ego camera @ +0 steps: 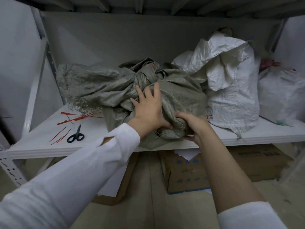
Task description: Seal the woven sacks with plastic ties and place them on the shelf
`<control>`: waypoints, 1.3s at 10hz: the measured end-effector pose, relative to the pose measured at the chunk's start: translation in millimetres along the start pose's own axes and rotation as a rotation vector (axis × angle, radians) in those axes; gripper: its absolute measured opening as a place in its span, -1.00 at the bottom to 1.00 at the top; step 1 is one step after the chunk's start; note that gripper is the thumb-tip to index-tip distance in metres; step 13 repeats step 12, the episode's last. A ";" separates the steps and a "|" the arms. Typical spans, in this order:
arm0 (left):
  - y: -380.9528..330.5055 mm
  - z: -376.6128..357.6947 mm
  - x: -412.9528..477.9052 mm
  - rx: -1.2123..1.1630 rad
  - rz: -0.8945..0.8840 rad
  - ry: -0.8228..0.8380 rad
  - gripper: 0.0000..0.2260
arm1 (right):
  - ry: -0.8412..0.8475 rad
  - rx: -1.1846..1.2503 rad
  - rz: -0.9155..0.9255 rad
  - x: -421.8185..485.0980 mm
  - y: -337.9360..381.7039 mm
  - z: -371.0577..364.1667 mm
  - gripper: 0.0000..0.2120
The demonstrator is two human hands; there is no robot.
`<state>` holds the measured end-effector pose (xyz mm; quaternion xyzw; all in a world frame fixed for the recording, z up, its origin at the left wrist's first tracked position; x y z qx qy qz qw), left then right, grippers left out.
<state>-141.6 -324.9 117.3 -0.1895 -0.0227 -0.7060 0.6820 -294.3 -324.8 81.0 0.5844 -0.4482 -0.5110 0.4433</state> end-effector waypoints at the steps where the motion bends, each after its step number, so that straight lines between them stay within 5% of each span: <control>1: 7.3 22.0 5.4 -0.060 0.011 -0.033 0.34 | -0.027 -0.018 0.106 -3.8 16.1 -9.5 -0.35; 3: 7.7 11.4 -2.4 0.016 0.038 0.025 0.34 | 0.063 -0.113 0.051 -0.9 5.2 -2.6 -0.43; 6: -0.2 -15.2 -19.4 0.111 -0.062 0.217 0.32 | 0.063 -0.199 0.069 -19.9 -10.6 17.8 0.00; 7: 13.5 2.4 -37.8 0.219 -0.104 0.227 0.25 | 0.003 -0.261 0.122 -37.0 4.0 15.4 -0.07; 8: 28.6 18.4 -66.6 0.254 -0.114 0.200 0.12 | -0.022 -0.303 0.137 -51.4 13.6 18.4 0.05; 9: 45.6 34.0 -103.9 0.242 -0.090 0.248 -0.03 | -0.034 -0.341 0.161 -73.9 20.3 18.1 -0.06; 10: 60.0 49.1 -138.0 0.204 -0.108 0.221 -0.22 | -0.055 -0.378 0.279 -98.6 30.1 15.6 -0.52; 11: 67.2 71.0 -170.2 0.173 -0.170 0.050 -0.56 | -0.093 -0.445 0.508 -135.1 41.1 10.5 -0.65; 12: 72.8 91.7 -193.0 0.068 -0.274 -0.193 -0.89 | -0.140 -0.454 0.696 -165.2 51.3 4.2 -0.52; 13: 72.8 91.7 -193.0 0.068 -0.274 -0.193 -0.89 | -0.140 -0.454 0.696 -165.2 51.3 4.2 -0.52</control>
Point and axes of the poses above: each hand's wrist, its own x-axis towards the middle knuckle, its own z-axis out of the back of the hand, y = z × x, the point moved 2 cm from there along x, towards the middle knuckle, and after that the axes turned 7 degrees about y, right-handed, at the moved point
